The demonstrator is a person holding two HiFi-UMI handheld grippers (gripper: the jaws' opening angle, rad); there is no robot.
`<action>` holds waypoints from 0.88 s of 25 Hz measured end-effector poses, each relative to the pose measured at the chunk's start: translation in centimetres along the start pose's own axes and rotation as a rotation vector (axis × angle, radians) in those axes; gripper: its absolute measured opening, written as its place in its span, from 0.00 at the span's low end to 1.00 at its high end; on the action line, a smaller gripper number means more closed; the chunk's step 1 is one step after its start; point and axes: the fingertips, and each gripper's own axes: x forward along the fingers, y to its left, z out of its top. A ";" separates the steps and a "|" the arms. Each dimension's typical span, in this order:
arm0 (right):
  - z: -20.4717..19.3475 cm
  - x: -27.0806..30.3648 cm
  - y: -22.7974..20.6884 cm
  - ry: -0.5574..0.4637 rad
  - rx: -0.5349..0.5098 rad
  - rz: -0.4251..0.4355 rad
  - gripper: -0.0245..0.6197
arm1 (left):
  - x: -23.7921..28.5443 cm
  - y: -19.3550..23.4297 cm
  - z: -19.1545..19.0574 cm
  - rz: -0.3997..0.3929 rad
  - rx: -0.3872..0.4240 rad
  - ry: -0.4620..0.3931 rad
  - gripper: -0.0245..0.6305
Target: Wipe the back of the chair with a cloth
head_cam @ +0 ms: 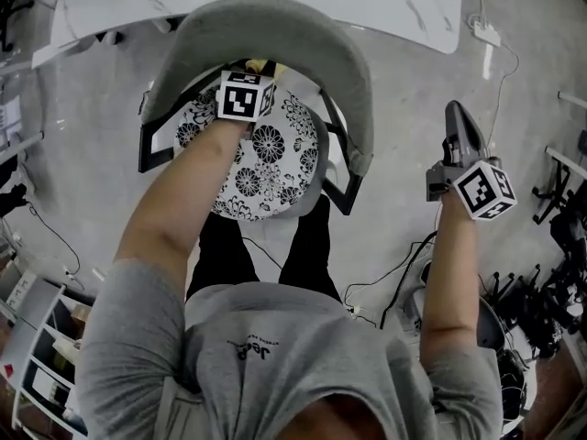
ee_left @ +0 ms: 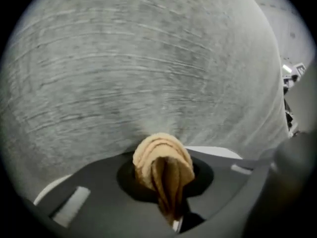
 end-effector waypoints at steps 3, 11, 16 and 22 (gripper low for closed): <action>0.1 -1.3 -1.3 -0.014 0.006 -0.011 0.04 | 0.8 -2.7 0.1 -0.037 0.065 0.011 0.20; -0.1 -4.1 -3.8 -0.043 0.023 -0.031 0.04 | 1.8 -10.1 -0.4 -0.155 0.228 0.021 0.20; -0.4 -5.6 -4.4 -0.061 0.029 -0.038 0.04 | 1.6 -14.6 -1.4 -0.231 0.363 0.024 0.20; -0.8 -6.7 -4.1 -0.075 0.031 -0.036 0.04 | -0.1 -20.5 -3.7 -0.399 0.486 0.013 0.20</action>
